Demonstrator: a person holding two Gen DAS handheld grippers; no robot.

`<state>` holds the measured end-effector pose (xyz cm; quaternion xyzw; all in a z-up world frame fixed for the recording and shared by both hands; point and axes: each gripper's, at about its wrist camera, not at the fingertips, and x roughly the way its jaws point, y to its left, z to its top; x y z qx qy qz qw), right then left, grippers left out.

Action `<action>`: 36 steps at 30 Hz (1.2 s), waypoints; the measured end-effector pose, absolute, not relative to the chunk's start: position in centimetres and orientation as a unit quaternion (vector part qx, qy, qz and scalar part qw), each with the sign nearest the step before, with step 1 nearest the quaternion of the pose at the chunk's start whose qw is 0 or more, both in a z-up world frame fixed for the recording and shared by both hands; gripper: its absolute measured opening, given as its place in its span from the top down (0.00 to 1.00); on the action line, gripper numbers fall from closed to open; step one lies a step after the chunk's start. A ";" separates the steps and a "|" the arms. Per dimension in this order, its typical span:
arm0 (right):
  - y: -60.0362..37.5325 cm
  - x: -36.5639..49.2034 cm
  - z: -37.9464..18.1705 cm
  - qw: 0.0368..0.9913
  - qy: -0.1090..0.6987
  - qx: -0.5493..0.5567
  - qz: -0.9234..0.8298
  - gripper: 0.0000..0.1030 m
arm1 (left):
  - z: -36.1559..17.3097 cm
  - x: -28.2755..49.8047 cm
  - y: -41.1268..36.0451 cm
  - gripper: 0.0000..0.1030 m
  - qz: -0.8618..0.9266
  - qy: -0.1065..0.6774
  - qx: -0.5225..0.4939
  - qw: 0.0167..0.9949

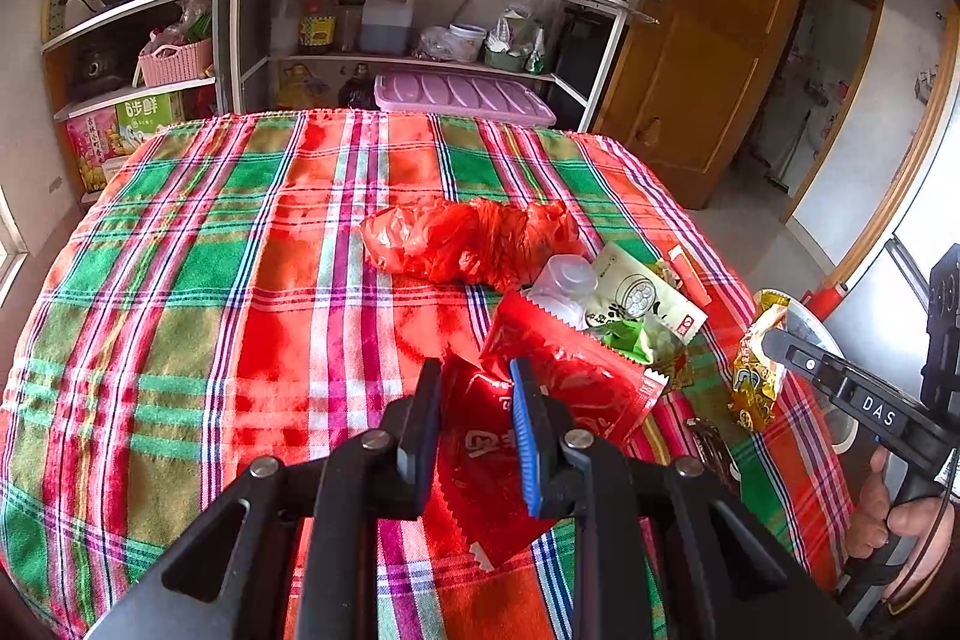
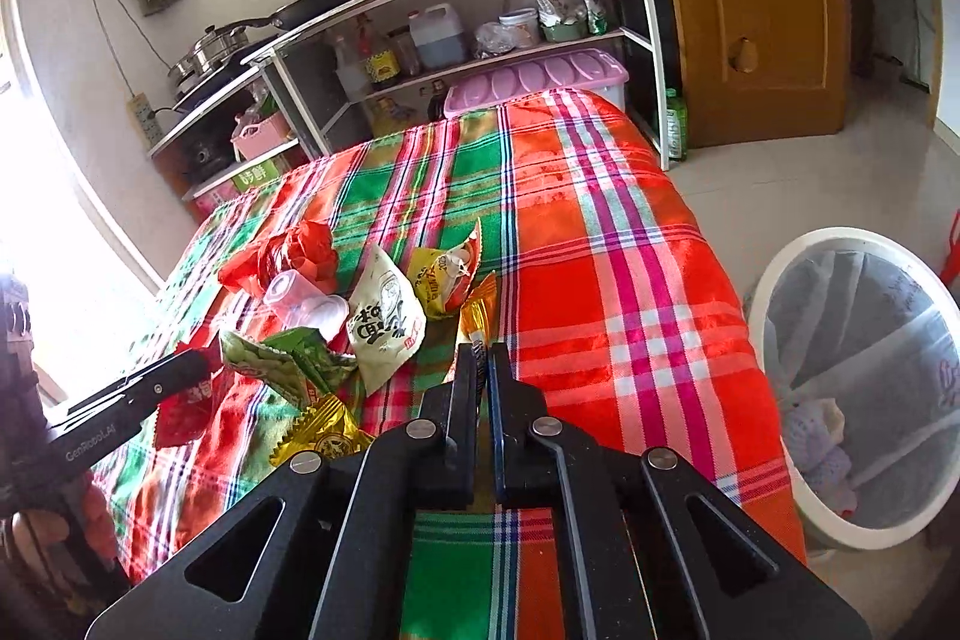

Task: Collect trash
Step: 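Carry the red wrapper and yellow wrapper with both tools over the bin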

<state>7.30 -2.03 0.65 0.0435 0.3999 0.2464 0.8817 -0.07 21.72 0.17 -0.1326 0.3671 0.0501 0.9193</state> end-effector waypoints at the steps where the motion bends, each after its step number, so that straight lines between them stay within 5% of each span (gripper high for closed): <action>1: -2.3 7.2 0.8 0.883 0.398 0.046 0.246 0.97 | 0.4 -0.1 21.6 0.78 0.049 0.365 -0.131 0.921; 15: -6.3 5.8 3.4 0.899 0.362 0.076 0.235 0.97 | 3.5 0.1 18.3 0.78 0.018 0.341 -0.108 0.934; 36: -19.7 6.3 4.5 0.927 0.345 0.104 0.103 0.97 | 4.7 8.6 1.1 0.78 -0.153 0.359 -0.057 0.919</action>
